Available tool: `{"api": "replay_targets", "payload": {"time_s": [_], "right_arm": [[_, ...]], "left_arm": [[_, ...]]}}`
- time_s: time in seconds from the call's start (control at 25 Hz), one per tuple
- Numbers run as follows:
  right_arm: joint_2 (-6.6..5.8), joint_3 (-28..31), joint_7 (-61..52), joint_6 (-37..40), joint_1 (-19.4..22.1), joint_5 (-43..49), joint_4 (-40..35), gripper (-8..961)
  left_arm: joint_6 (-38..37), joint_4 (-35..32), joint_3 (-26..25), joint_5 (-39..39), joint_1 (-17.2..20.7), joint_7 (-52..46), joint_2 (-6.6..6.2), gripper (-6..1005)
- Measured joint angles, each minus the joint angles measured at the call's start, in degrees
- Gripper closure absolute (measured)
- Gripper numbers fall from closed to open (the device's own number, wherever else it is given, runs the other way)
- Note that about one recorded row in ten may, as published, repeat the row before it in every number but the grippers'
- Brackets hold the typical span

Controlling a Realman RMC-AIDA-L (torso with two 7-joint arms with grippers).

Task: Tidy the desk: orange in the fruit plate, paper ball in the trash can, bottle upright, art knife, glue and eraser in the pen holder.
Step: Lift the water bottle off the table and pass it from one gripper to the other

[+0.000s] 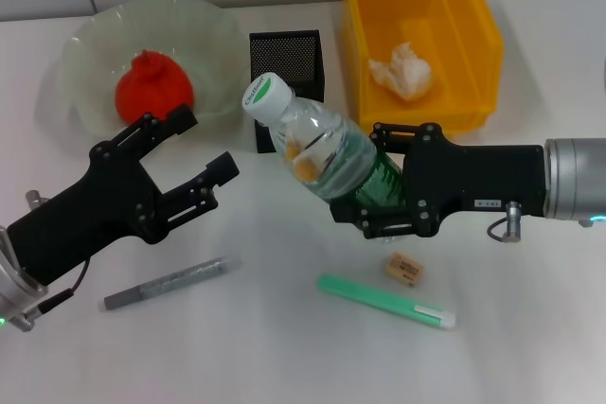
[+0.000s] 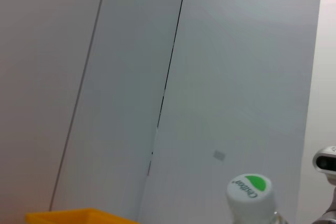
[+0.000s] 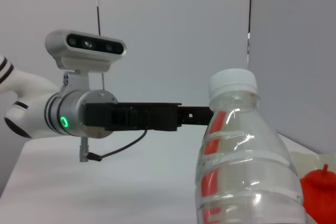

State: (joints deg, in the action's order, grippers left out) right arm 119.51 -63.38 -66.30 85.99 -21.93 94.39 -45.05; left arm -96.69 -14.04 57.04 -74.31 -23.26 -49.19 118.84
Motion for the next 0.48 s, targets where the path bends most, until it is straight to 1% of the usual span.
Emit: {"api": "replay_targets", "payload": {"time_s": [0.12,0.2,0.36,0.48], "right_arm": [[0.02,0.0,0.8,-0.5,-0.5,0.0,0.9,165],[0.05,0.0,1.7,-1.0,-1.7,0.0,3.0,165],[0.05,0.0,2.5,-1.2,-3.0,0.0,4.7,164],[0.05,-0.3,2.7,-1.3,-3.7,-0.1,5.1,163]], "left_arm": [[0.0,0.3,0.1,0.0,-0.3,-0.4,0.14,171],[-0.1,1.4,-0.1,0.0,-1.0,-0.6,0.24,171],[-0.2,2.4,-0.2,0.5,-1.7,-0.7,0.25,172],[-0.2,3.1,-0.2,1.0,-2.2,-1.3,0.25,172]]}}
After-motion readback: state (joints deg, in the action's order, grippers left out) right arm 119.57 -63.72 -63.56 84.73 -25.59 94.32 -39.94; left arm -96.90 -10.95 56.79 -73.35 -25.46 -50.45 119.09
